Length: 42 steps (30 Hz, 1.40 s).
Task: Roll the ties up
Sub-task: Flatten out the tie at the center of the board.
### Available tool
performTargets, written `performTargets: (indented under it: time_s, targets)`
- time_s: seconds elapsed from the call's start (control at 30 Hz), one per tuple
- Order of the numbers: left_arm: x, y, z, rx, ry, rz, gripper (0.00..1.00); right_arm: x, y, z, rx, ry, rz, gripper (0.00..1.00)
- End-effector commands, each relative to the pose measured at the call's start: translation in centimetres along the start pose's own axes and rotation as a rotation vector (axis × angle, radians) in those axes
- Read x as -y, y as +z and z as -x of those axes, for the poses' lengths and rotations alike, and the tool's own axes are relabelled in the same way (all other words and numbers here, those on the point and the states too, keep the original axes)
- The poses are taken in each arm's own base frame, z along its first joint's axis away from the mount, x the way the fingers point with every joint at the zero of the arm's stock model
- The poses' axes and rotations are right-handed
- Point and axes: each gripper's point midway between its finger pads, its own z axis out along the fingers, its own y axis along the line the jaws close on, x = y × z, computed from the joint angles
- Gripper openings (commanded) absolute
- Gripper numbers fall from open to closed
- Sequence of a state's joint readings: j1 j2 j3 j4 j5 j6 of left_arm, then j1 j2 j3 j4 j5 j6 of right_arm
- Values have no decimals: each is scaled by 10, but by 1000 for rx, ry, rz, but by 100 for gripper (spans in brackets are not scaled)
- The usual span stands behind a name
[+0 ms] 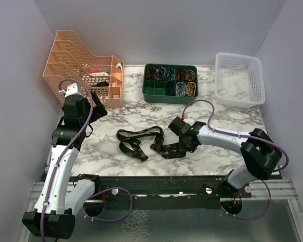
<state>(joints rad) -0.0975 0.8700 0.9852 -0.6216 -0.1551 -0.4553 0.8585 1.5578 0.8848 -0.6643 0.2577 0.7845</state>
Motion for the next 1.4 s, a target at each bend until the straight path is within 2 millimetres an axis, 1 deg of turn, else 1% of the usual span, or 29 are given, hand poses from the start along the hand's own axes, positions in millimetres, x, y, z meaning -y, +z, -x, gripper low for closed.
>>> performTargets:
  time_s: [0.0,0.1,0.13,0.2,0.3,0.33,0.37,0.4,0.43,0.47,0.5,0.53,0.6,0.63,0.67,0.7,0.73,0.77,0.83,0.9,0.93,1.0,1.07,1.13,1.27,1.37]
  targets:
    - [3,2,3,8,17,-22,99,81,-19,46,149,179,-224,1]
    - [6,1,2,4,28,-40,99,140,-34,70,233,384,-244,1]
    - [8,1,2,1,33,-53,99,157,-38,77,261,432,-237,1]
    - [14,1,-1,-6,40,-91,99,184,-45,89,320,495,-244,1]
    - [23,0,-4,-15,47,-147,99,218,-48,97,332,550,-328,11]
    - [24,0,-4,-14,50,-156,99,225,-46,98,318,565,-350,14]
    - [28,-1,-7,-23,53,-181,99,230,-45,99,303,585,-362,20]
    - [30,-2,-8,-27,56,-196,99,235,-44,100,293,604,-371,29]
    - [31,-2,-10,-31,60,-207,99,236,-42,102,292,609,-370,44]
    - [33,-3,-13,-41,63,-221,99,237,-43,108,299,611,-366,62]
    - [34,-3,-16,-51,68,-232,99,235,-43,110,296,616,-356,78]
    - [34,-3,-19,-60,72,-242,99,230,-45,114,290,609,-327,84]
    - [35,-3,-25,-76,76,-255,99,220,-51,122,295,582,-258,85]
    - [35,-2,-28,-83,73,-256,99,212,-56,127,308,560,-207,84]
    - [34,-1,-32,-93,67,-256,99,200,-61,135,335,515,-124,83]
    - [34,0,-35,-102,64,-259,99,186,-67,142,356,445,-27,79]
    - [34,1,-38,-108,61,-262,99,171,-72,144,362,415,61,75]
    - [33,2,-41,-115,58,-262,99,151,-76,145,360,387,170,71]
    - [33,4,-46,-130,49,-262,99,119,-75,138,320,356,347,67]
    - [34,5,-48,-135,44,-266,99,102,-63,124,263,369,401,59]
    - [34,5,-48,-134,41,-268,99,96,-56,118,247,363,413,59]
    - [34,4,-47,-133,38,-270,99,90,-42,108,204,365,432,55]
    - [35,3,-46,-131,40,-275,99,88,-31,102,162,371,430,53]
    - [36,3,-46,-132,40,-277,99,87,-22,101,134,363,429,50]
    - [36,4,-48,-138,38,-281,99,95,-7,105,131,374,370,49]
    - [37,4,-49,-142,33,-282,99,94,5,106,117,376,369,47]
